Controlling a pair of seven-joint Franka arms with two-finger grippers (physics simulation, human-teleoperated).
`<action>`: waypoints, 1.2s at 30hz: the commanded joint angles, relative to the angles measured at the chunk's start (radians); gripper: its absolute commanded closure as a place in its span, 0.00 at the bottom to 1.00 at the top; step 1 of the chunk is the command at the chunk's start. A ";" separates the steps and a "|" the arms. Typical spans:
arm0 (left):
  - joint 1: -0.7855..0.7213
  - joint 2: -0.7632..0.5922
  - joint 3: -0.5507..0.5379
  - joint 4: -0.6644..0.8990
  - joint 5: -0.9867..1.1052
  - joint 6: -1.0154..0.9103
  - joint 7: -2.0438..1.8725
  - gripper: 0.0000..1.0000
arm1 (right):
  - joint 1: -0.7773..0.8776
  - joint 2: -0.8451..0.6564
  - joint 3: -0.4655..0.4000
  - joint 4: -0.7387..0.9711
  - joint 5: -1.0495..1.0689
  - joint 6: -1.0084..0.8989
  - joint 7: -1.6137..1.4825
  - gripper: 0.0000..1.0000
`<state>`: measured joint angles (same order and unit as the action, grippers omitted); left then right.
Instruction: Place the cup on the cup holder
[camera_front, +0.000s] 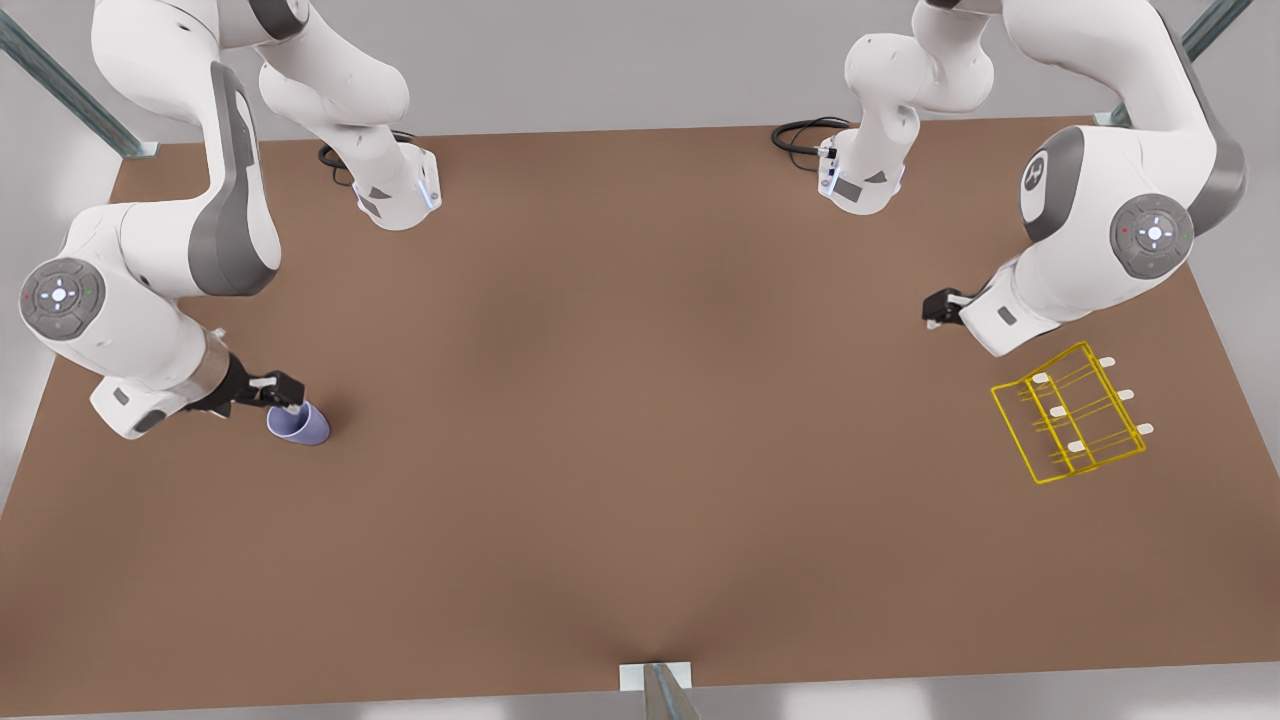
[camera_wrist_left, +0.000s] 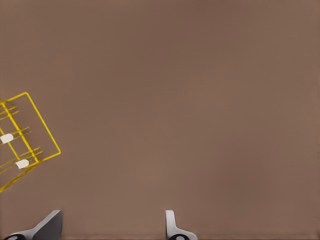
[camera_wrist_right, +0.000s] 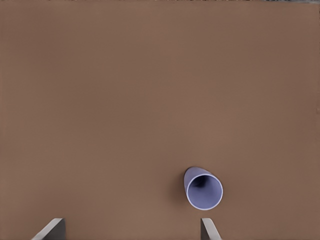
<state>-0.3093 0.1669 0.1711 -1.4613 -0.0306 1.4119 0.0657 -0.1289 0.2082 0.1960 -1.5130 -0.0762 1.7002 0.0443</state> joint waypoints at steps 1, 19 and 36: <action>-0.001 -0.001 0.001 0.001 -0.003 -0.037 0.026 0.00 | 0.000 -0.001 0.000 0.000 -0.001 0.038 0.028 0.00; 0.002 0.034 -0.001 -0.010 0.006 -0.080 0.017 0.00 | -0.048 0.057 -0.003 -0.220 0.006 0.148 0.031 0.00; -0.002 0.046 -0.002 -0.056 0.069 0.200 0.017 0.00 | -0.146 0.137 -0.003 -0.372 0.021 0.285 -0.015 0.00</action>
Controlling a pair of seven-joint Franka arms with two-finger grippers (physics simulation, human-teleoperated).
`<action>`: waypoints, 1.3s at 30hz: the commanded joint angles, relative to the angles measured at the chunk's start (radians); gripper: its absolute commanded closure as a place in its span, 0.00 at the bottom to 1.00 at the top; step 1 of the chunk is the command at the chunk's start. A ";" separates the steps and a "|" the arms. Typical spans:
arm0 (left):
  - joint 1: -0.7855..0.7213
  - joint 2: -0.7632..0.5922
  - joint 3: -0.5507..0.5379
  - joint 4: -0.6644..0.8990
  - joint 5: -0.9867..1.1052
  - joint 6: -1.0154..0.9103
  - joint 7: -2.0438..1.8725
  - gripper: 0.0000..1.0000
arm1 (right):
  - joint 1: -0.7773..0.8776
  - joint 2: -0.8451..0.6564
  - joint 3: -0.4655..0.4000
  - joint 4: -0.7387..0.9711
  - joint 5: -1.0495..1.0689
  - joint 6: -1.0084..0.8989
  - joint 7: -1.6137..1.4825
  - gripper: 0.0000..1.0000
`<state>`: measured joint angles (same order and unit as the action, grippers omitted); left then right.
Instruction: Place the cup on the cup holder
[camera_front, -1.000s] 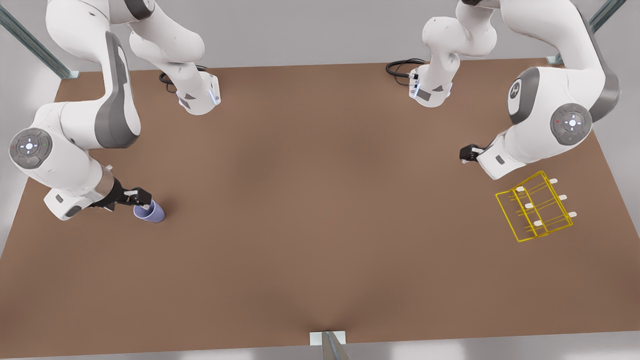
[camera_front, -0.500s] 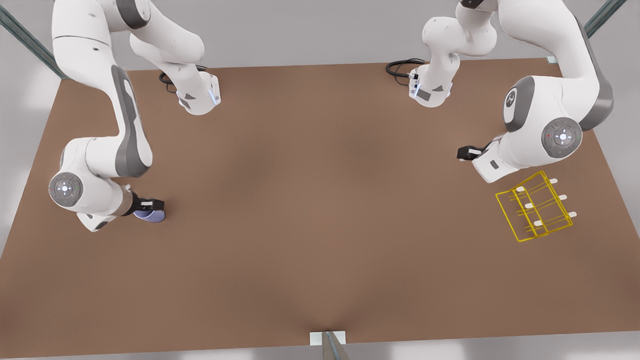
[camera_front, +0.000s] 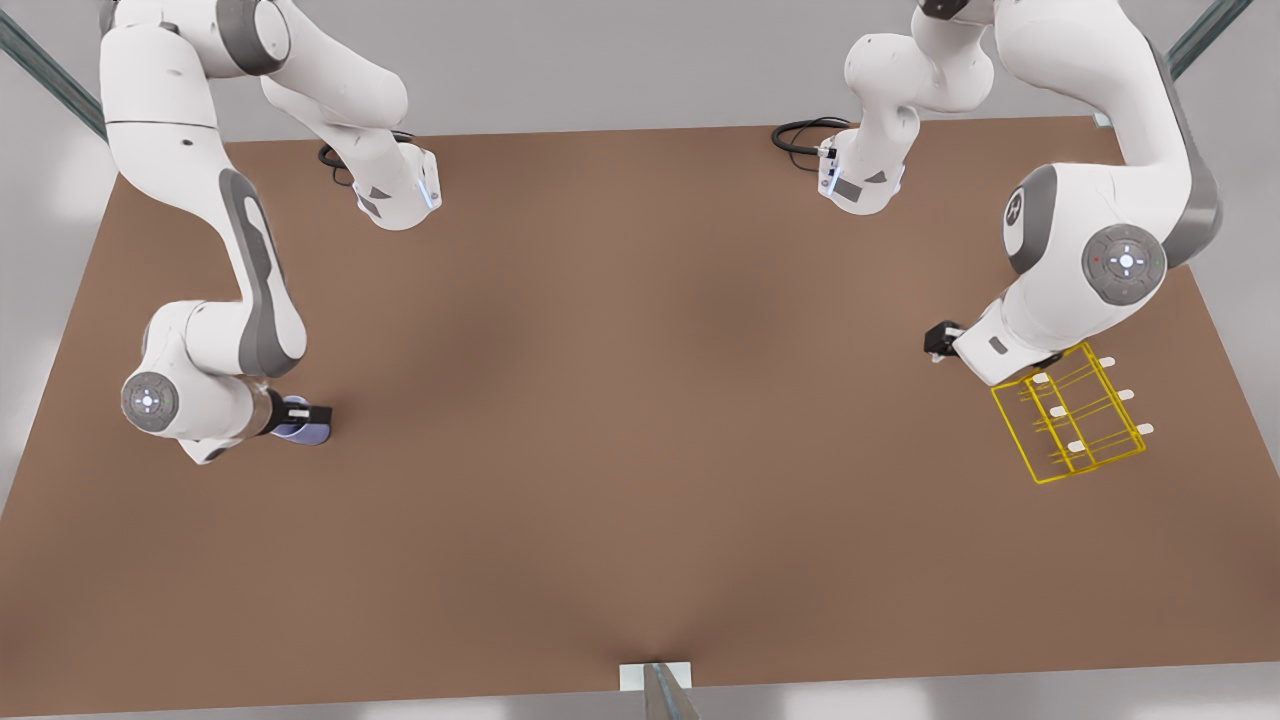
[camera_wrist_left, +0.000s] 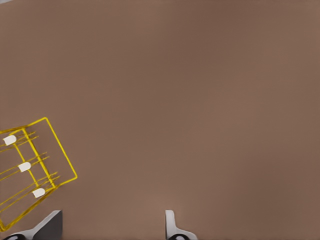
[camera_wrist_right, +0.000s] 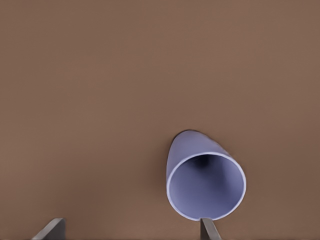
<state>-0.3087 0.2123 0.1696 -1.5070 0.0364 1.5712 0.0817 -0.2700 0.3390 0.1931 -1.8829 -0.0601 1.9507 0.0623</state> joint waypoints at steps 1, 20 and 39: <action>-0.009 -0.001 -0.002 -0.025 0.002 0.039 0.001 0.00 | -0.008 0.020 0.000 0.002 0.005 0.048 -0.042 0.00; -0.020 -0.128 -0.012 0.010 0.003 -0.077 0.001 0.00 | -0.028 0.080 0.000 -0.093 0.002 0.077 -0.119 0.00; 0.028 -0.156 -0.070 -0.013 -0.015 -0.160 -0.019 0.00 | -0.038 0.109 0.000 -0.024 -0.037 0.205 -0.121 0.79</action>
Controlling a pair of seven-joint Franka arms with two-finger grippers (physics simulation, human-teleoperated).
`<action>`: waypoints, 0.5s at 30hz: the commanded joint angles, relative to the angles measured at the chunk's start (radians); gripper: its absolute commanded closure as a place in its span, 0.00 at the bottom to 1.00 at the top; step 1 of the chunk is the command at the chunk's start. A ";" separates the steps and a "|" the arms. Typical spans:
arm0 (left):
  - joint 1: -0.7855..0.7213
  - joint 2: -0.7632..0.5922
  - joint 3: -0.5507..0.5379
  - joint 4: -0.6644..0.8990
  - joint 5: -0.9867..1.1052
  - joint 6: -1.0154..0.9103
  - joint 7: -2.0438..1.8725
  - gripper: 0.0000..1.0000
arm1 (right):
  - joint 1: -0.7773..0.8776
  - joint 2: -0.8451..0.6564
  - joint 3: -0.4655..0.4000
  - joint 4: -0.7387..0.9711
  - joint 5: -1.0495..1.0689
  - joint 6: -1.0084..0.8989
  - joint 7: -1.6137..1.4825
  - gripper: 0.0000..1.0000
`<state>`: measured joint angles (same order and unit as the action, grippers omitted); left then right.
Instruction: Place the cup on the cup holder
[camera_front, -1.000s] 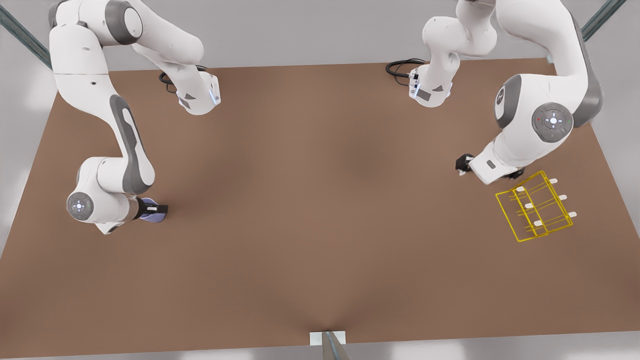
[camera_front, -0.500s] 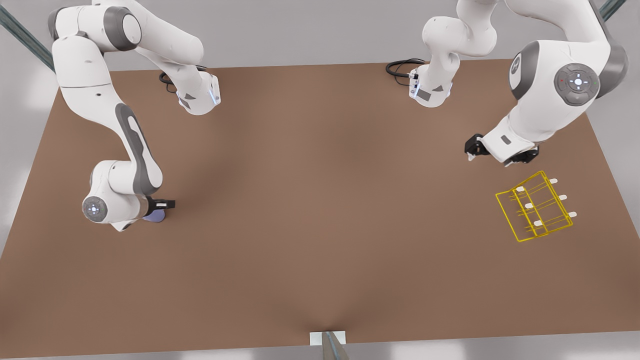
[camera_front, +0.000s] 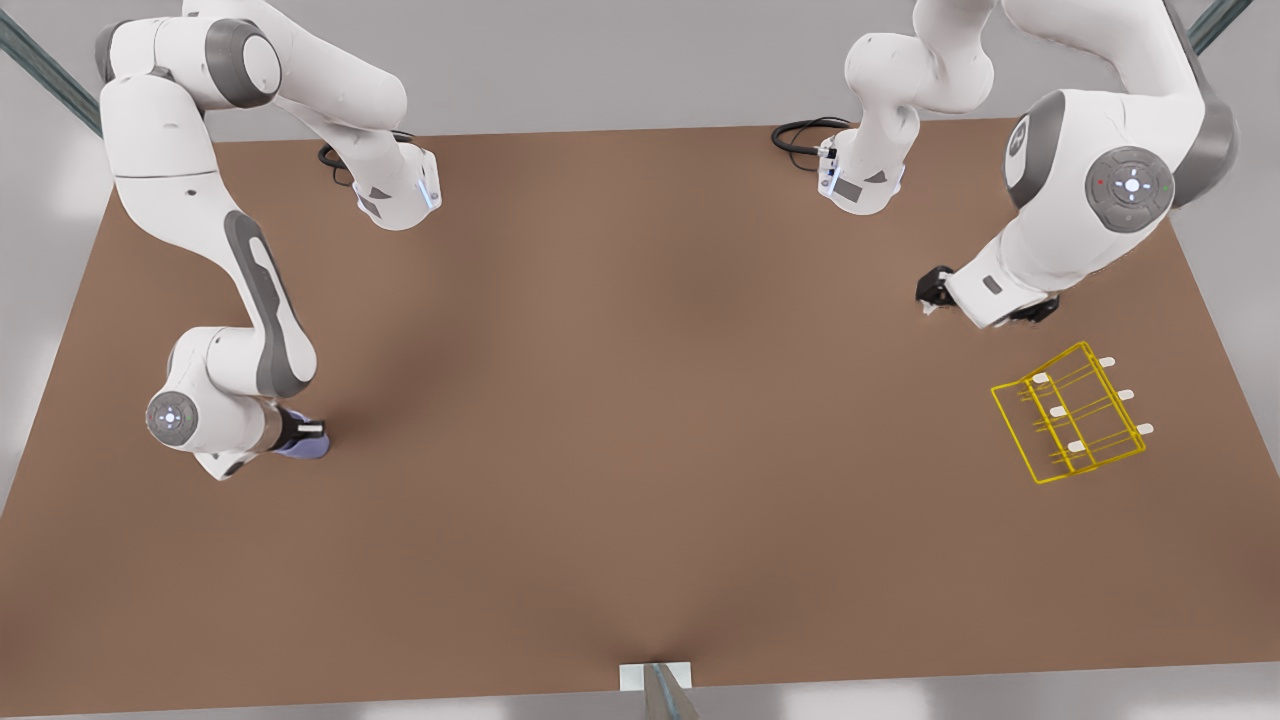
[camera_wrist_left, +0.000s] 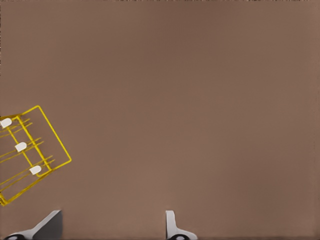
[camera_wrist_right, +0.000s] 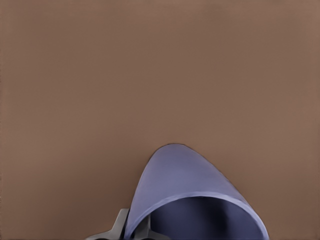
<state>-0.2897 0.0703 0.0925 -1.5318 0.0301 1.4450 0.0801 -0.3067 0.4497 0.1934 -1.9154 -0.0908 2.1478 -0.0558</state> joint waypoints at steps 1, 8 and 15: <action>0.096 -0.058 -0.086 -0.091 -0.002 0.030 -0.014 0.00 | 0.003 -0.003 0.001 0.016 0.006 0.007 -0.001 0.79; 0.132 -0.084 -0.089 -0.275 0.010 0.351 -0.054 0.00 | 0.044 -0.006 0.109 0.090 0.443 -0.121 0.102 0.79; 0.133 -0.041 -0.082 -0.237 0.011 0.285 -0.049 0.00 | 0.299 0.121 0.221 0.275 1.037 -0.184 0.367 0.79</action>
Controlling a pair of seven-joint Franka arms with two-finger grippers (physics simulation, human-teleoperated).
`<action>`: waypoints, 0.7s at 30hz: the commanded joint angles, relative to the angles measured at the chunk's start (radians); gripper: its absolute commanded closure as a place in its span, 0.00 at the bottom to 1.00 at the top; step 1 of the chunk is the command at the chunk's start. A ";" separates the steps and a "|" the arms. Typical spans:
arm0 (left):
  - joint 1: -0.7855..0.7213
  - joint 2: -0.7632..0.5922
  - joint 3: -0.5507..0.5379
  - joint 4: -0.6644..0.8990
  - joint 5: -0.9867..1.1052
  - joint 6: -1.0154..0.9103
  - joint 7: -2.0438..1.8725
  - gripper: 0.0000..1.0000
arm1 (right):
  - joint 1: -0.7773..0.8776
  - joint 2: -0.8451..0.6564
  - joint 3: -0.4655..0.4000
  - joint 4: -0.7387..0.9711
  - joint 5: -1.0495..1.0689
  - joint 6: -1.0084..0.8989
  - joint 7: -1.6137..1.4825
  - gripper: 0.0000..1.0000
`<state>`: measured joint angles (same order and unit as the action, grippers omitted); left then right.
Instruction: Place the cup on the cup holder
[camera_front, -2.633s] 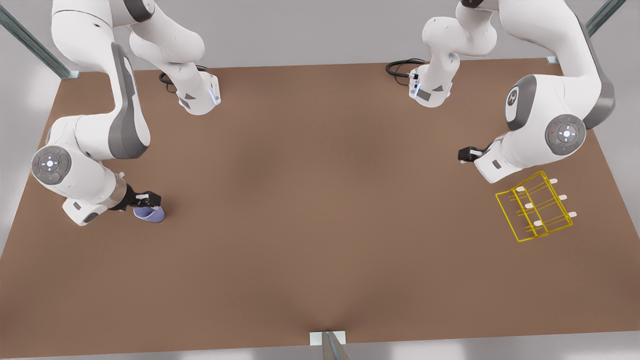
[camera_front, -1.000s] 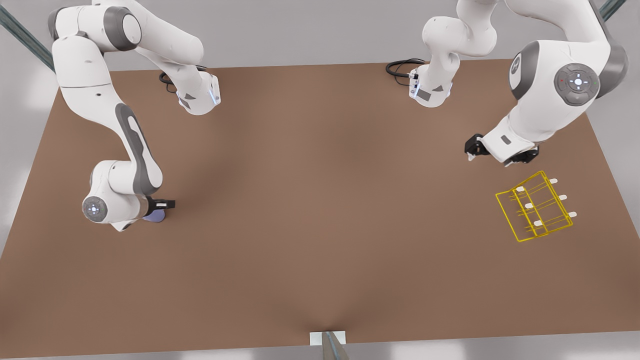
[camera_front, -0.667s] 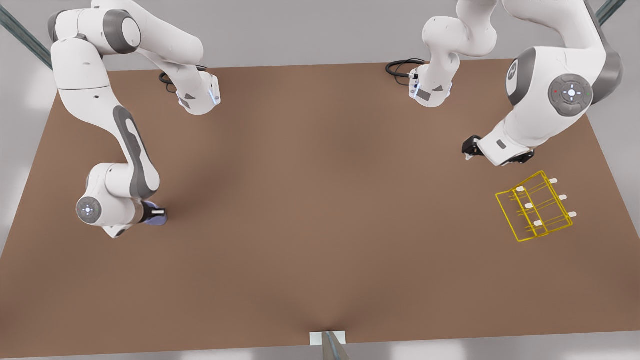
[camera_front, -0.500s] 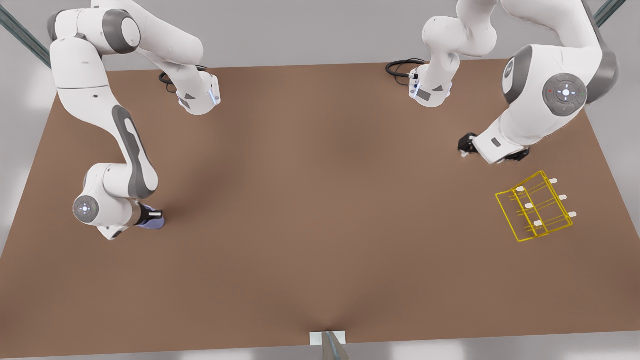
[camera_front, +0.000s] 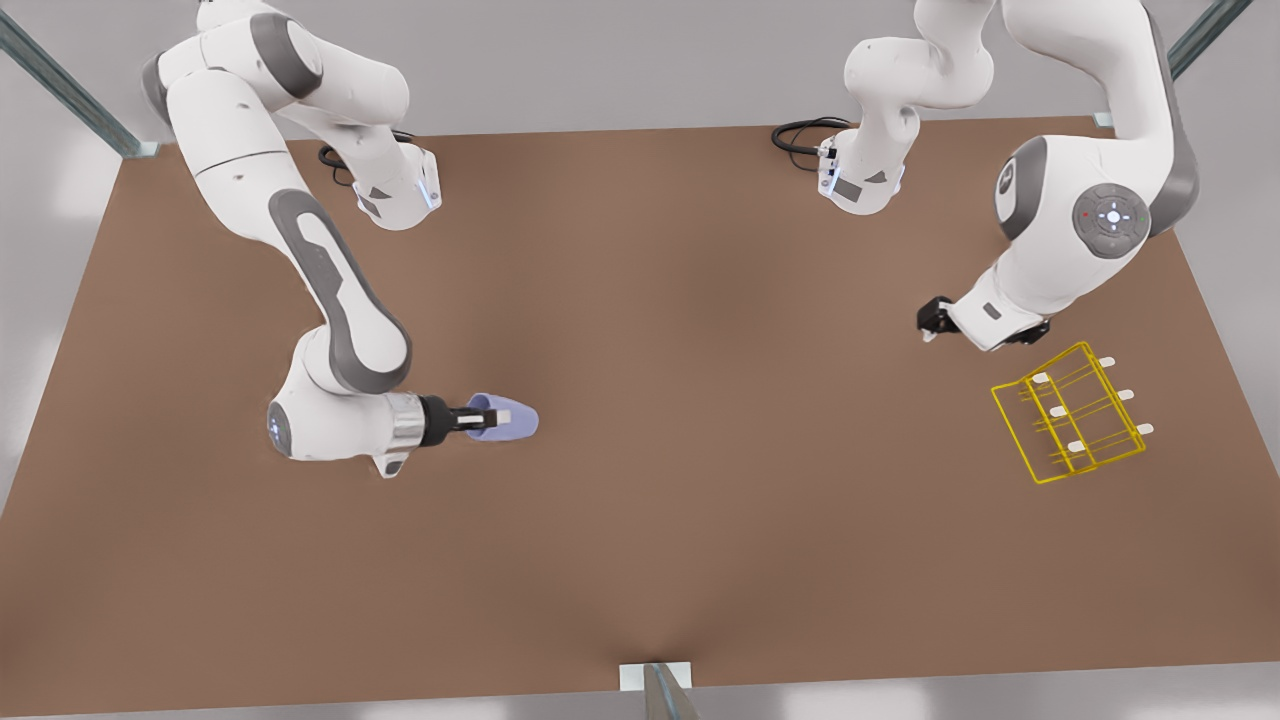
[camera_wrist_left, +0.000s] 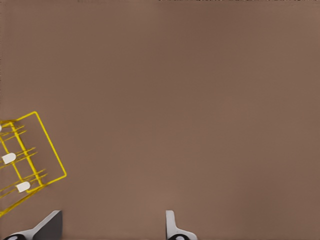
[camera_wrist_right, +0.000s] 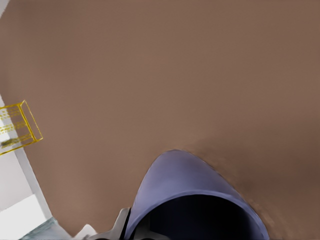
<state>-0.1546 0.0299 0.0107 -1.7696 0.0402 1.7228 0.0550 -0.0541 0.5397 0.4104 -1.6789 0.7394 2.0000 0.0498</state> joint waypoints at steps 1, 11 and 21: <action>-0.003 -0.002 0.000 0.001 0.001 0.009 -0.023 0.00 | 0.082 0.052 0.004 0.062 0.210 -0.029 0.263 0.79; -0.003 -0.007 0.003 0.001 0.014 -0.022 -0.024 0.00 | 0.464 0.480 0.005 0.585 0.275 0.457 0.553 0.79; -0.003 0.024 -0.003 0.001 0.014 -0.051 -0.032 0.00 | 0.642 0.706 -0.005 0.878 0.271 0.531 0.670 0.79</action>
<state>-0.1459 0.0533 0.0079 -1.7691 0.0528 1.6847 0.0371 0.5850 1.2414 0.4057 -0.8030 1.0157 2.4772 0.4303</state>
